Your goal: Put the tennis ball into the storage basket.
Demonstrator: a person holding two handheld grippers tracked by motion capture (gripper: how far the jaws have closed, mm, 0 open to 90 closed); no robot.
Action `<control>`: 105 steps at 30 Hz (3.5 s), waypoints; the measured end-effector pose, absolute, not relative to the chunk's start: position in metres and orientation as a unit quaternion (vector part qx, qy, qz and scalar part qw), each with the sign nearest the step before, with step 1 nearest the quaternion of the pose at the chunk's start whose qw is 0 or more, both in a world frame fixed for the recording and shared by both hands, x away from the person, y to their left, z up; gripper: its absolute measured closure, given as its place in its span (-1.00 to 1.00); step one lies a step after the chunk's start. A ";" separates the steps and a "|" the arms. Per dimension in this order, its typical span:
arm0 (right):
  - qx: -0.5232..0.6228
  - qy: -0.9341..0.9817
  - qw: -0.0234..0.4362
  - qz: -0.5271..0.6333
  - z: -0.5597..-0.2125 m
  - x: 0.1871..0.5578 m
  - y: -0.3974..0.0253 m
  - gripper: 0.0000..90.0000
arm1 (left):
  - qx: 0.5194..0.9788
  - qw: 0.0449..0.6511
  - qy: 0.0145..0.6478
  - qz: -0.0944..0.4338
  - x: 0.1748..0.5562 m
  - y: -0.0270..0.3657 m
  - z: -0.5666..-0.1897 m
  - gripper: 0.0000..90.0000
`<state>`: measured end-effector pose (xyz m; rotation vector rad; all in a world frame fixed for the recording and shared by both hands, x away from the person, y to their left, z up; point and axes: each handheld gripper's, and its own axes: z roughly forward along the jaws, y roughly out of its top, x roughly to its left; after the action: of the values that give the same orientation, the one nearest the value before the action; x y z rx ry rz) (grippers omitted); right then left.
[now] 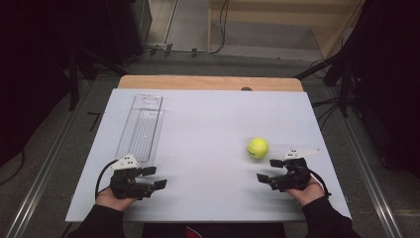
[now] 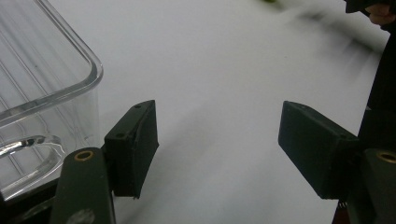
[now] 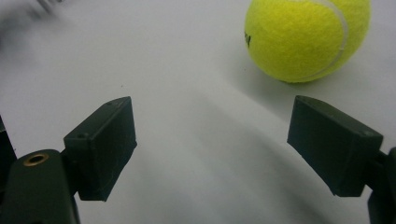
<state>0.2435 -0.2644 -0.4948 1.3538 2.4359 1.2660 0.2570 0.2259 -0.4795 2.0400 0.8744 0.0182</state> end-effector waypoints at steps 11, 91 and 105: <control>0.443 0.795 0.040 0.413 -0.494 0.244 -0.264 -0.70 | 0.824 0.443 0.353 0.007 0.257 0.226 -0.479 -0.35; 0.479 0.768 0.088 0.416 -0.466 0.267 -0.286 -0.81 | 0.824 0.443 0.352 0.005 0.257 0.225 -0.480 -0.35; 0.483 0.766 0.097 0.413 -0.457 0.281 -0.286 -1.00 | 0.825 0.441 0.353 0.005 0.258 0.225 -0.480 -0.35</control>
<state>0.2811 -0.2864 -0.4573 1.4314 2.2677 1.2218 0.2576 0.2246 -0.4802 2.0483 0.8751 0.0117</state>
